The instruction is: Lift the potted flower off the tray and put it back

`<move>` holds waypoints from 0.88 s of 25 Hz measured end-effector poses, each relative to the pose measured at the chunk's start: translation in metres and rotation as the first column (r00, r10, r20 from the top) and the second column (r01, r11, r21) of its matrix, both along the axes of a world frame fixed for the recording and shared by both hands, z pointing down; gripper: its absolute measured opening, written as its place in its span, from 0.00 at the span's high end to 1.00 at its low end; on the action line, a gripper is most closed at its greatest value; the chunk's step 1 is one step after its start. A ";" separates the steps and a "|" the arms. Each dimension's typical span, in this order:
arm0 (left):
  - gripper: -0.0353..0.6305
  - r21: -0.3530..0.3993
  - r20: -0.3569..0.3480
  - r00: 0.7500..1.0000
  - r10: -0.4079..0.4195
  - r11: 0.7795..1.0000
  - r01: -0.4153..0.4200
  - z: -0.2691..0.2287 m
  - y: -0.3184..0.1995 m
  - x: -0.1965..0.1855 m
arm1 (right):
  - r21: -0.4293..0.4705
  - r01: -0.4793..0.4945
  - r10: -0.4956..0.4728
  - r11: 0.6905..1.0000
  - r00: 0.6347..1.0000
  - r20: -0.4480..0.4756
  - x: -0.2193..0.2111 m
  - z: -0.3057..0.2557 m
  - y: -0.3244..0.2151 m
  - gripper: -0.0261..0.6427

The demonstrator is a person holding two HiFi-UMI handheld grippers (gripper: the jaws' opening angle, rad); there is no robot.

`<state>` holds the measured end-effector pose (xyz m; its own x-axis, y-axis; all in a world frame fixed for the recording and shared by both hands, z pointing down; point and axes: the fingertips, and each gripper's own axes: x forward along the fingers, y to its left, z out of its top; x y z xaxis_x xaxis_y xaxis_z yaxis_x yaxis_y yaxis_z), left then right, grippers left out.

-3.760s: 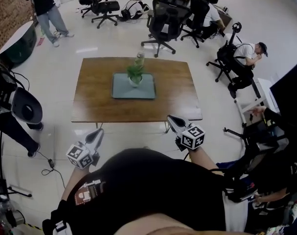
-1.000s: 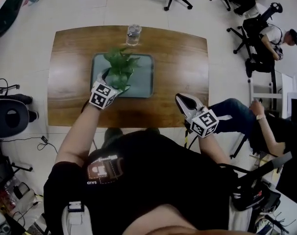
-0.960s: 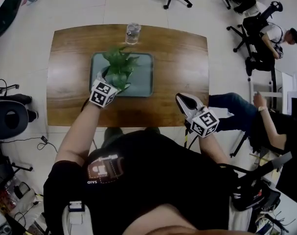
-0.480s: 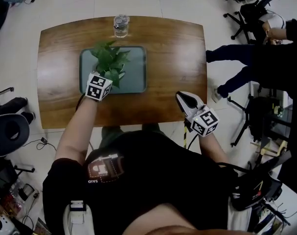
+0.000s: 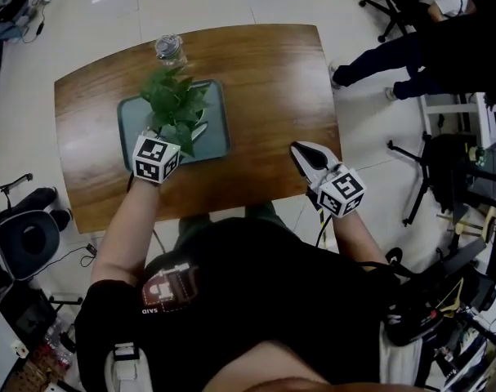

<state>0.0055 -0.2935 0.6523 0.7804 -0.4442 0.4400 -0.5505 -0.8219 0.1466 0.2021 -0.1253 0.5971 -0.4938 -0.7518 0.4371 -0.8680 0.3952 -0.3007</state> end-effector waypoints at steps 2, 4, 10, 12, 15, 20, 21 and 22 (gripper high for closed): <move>0.23 0.020 -0.011 0.999 0.038 0.999 -0.038 -0.019 0.004 0.022 | 0.016 -0.035 0.035 0.999 0.999 0.003 0.014 -0.001 0.001 0.92; 0.23 0.026 -0.017 0.997 0.070 0.997 -0.070 -0.033 0.010 0.047 | 0.033 -0.069 0.068 0.997 0.998 0.005 0.032 -0.006 0.003 0.92; 0.23 0.036 -0.027 0.984 0.175 0.984 -0.174 -0.059 0.027 0.129 | 0.089 -0.182 0.182 0.979 0.983 0.015 0.091 -0.022 0.020 0.92; 0.23 0.033 -0.027 0.977 0.210 0.977 -0.209 -0.061 0.033 0.158 | 0.097 -0.220 0.219 0.971 0.976 0.016 0.112 -0.025 0.031 0.92; 0.23 0.030 -0.024 0.960 0.280 0.960 -0.280 -0.057 0.044 0.201 | 0.099 -0.294 0.294 0.951 0.956 0.014 0.142 -0.023 0.052 0.92; 0.23 0.015 -0.024 0.938 0.346 0.938 -0.346 -0.039 0.062 0.264 | 0.086 -0.397 0.398 0.914 0.917 0.012 0.187 -0.015 0.093 0.92; 0.23 0.012 -0.022 0.934 0.357 0.934 -0.357 -0.035 0.066 0.277 | 0.082 -0.413 0.414 0.907 0.910 0.010 0.196 -0.013 0.102 0.92; 0.23 0.011 -0.018 0.929 0.370 0.929 -0.370 -0.030 0.070 0.290 | 0.076 -0.431 0.431 0.899 0.902 0.008 0.205 -0.012 0.112 0.92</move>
